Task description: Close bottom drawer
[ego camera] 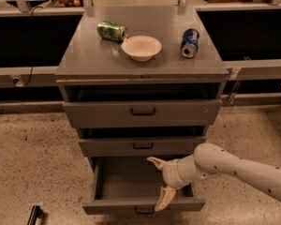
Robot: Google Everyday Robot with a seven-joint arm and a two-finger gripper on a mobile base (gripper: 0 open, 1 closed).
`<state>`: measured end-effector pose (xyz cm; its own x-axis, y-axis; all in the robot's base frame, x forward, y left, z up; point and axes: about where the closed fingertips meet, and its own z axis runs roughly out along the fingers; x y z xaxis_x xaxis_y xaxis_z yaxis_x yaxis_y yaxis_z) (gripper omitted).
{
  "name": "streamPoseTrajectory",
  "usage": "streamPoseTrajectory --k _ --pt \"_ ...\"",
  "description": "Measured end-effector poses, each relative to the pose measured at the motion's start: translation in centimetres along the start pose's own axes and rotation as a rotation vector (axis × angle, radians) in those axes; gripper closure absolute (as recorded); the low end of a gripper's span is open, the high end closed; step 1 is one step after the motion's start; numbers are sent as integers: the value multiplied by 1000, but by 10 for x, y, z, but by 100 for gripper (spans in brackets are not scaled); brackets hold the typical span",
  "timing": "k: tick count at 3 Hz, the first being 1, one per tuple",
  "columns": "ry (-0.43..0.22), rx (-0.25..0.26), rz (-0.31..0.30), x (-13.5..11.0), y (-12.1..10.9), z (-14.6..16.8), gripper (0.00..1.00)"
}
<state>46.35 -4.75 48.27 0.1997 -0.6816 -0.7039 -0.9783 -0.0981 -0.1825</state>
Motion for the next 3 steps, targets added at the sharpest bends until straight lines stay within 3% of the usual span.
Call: streamPoseTrajectory --k 1,2,3 --pt "8 -7 84 42 19 26 0" --pt "-55 58 133 95 44 53 0" --pt "-171 139 124 133 62 58 0"
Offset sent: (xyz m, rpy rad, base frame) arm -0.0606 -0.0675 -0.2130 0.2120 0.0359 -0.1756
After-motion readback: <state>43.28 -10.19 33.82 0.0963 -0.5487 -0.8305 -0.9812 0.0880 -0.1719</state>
